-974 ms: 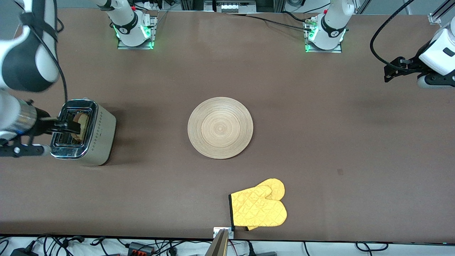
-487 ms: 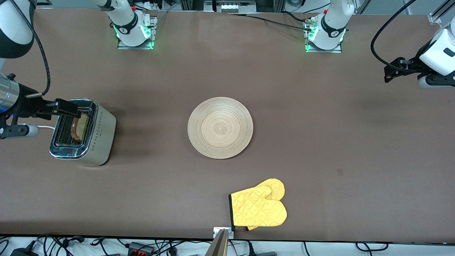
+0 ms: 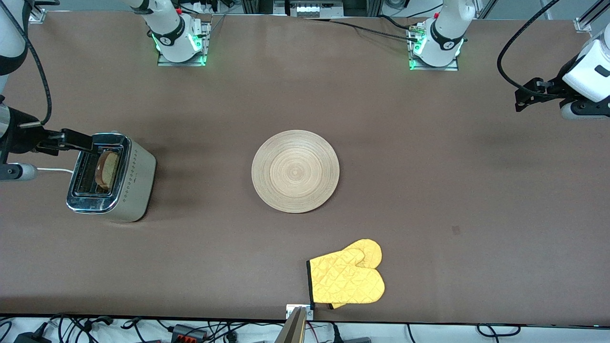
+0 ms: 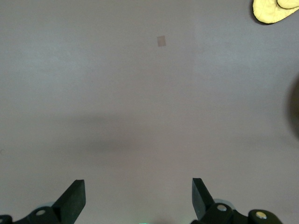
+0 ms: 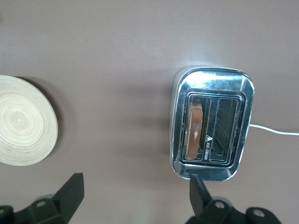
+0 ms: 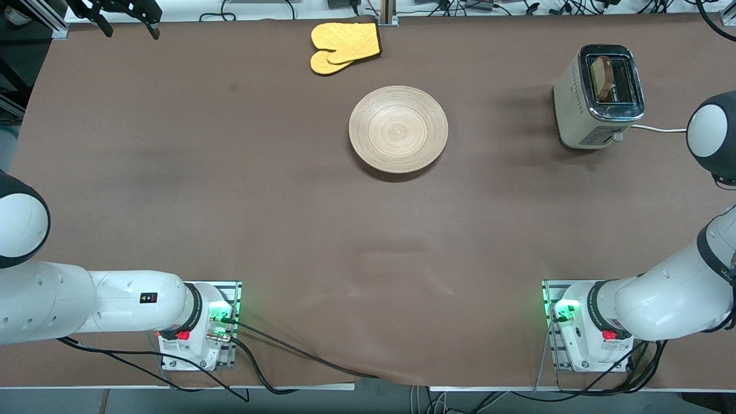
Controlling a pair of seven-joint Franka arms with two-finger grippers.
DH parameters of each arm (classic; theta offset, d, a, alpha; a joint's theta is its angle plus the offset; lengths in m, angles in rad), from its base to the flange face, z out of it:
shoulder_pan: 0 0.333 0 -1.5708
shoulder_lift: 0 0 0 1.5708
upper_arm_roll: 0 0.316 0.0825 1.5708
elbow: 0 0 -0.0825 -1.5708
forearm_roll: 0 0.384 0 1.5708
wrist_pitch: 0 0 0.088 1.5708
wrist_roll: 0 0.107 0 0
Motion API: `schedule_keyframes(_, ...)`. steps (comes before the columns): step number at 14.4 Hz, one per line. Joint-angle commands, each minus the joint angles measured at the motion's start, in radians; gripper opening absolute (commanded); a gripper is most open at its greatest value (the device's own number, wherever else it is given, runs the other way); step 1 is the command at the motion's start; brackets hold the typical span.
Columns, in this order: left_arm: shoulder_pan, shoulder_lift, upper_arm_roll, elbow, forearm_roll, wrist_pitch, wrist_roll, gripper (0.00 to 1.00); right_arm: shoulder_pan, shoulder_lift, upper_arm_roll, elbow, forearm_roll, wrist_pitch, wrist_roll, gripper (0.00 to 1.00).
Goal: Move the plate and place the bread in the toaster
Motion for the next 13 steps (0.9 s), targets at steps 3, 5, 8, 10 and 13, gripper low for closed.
schedule_keyframes(3, -0.003, 0.033, 0.003, 0.048, -0.008, 0.062, -0.010, 1.00, -0.115, -0.099, 0.123, -0.108, -0.053, 0.040, 0.002, 1.00)
schedule_keyframes(5, -0.006, 0.043, 0.002, 0.074, -0.016, 0.061, -0.008, 1.00, -0.233, -0.203, 0.301, -0.263, -0.185, 0.173, 0.002, 1.00)
schedule_keyframes(8, -0.008, 0.043, -0.006, 0.077, -0.014, 0.055, -0.008, 1.00, -0.249, -0.343, 0.356, -0.472, -0.265, 0.312, 0.017, 1.00)
schedule_keyframes(10, -0.008, 0.048, -0.011, 0.079, -0.013, 0.056, -0.008, 1.00, -0.281, -0.356, 0.357, -0.494, -0.259, 0.324, 0.017, 1.00)
schedule_keyframes(13, -0.008, 0.048, -0.015, 0.079, -0.013, 0.053, -0.010, 1.00, -0.277, -0.317, 0.357, -0.460, -0.253, 0.317, 0.017, 1.00)
